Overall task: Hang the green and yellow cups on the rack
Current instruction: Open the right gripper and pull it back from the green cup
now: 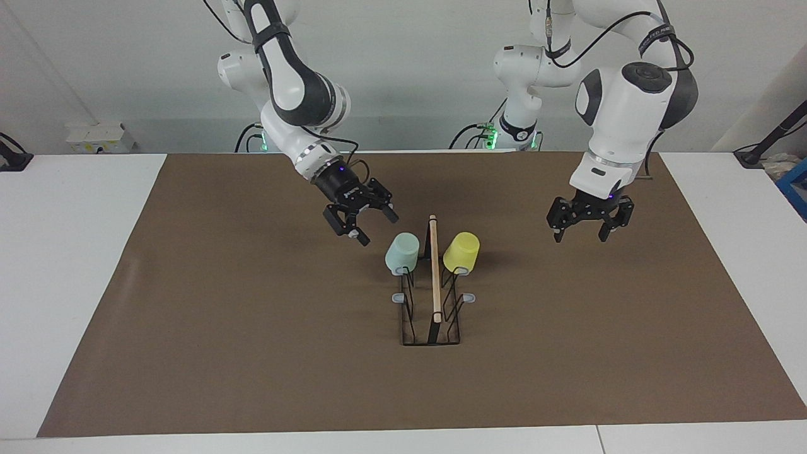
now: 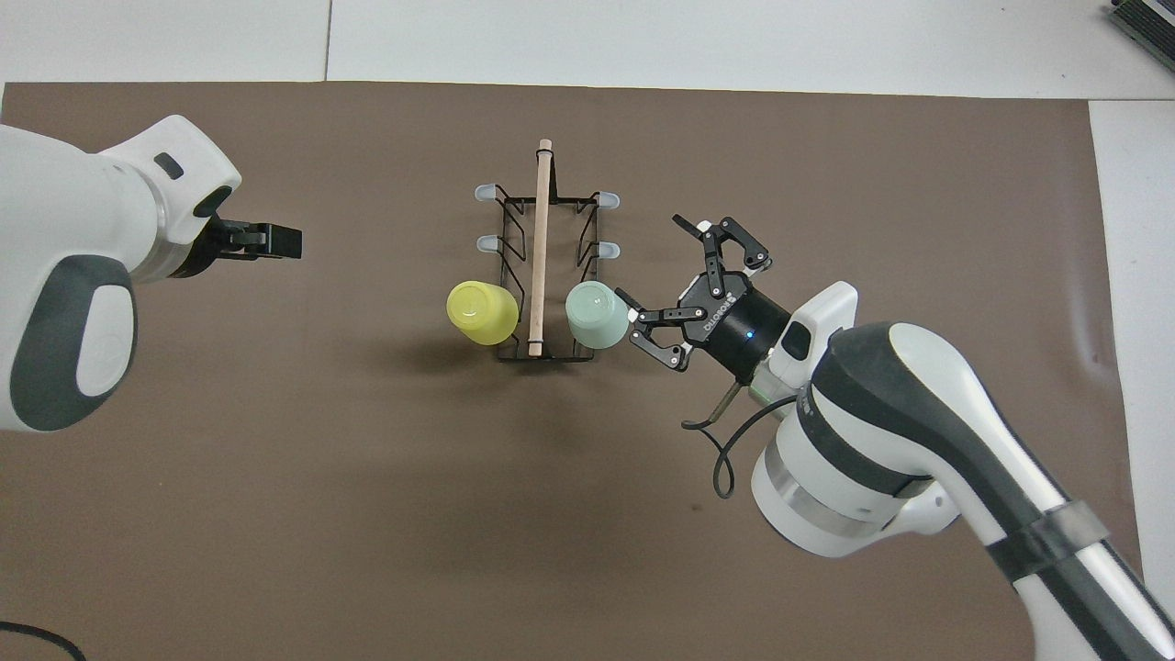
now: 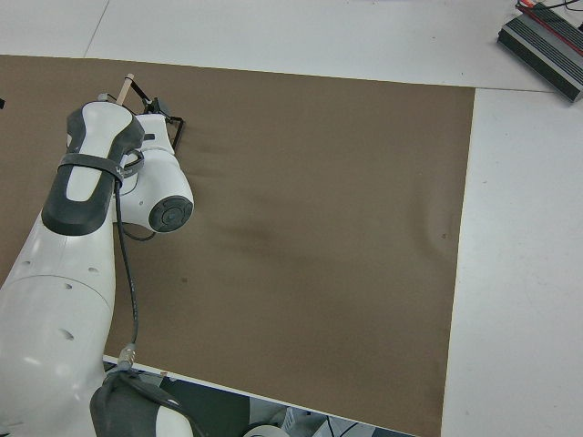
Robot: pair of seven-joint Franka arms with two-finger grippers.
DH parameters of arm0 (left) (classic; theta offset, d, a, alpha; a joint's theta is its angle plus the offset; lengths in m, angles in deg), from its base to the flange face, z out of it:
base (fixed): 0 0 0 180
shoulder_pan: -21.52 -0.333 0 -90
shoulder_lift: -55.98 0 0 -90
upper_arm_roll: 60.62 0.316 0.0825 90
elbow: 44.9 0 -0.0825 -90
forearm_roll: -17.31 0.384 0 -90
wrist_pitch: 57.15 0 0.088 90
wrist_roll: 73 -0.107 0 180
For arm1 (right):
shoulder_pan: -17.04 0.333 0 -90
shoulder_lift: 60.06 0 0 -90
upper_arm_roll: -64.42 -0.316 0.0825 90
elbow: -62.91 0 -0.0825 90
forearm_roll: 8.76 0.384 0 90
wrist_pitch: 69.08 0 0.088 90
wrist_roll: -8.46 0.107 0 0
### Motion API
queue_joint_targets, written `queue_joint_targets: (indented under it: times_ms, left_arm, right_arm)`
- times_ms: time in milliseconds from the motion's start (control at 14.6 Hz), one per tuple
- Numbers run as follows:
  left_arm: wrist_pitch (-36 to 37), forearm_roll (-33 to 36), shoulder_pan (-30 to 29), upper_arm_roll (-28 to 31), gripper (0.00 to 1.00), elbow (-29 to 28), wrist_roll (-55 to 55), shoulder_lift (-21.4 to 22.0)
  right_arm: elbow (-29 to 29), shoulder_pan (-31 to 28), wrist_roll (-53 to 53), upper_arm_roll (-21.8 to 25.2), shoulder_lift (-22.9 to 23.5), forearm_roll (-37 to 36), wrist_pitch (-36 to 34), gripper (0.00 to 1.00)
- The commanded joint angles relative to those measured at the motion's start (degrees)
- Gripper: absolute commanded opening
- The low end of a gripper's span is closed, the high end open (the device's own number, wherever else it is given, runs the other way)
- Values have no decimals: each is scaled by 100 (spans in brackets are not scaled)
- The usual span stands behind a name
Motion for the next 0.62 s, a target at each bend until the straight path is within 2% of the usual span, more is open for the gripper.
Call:
queue_joint_targets:
  times_ms: [0,274,548]
  left_arm:
    - [542,-124,-172,-8,100,296,-476,36]
    - [982,-238,-401,-8,100,525,-881,36]
    - [1579,-247,-532,18,100,841,-1171,54]
  right_arm:
    - [-59,-238,139,-49,21,-652,-141,100]
    - [-68,-703,506,-49,30,-1810,-807,100]
    - [-279,-1380,2129,-23,48,-3909,-2221,100]
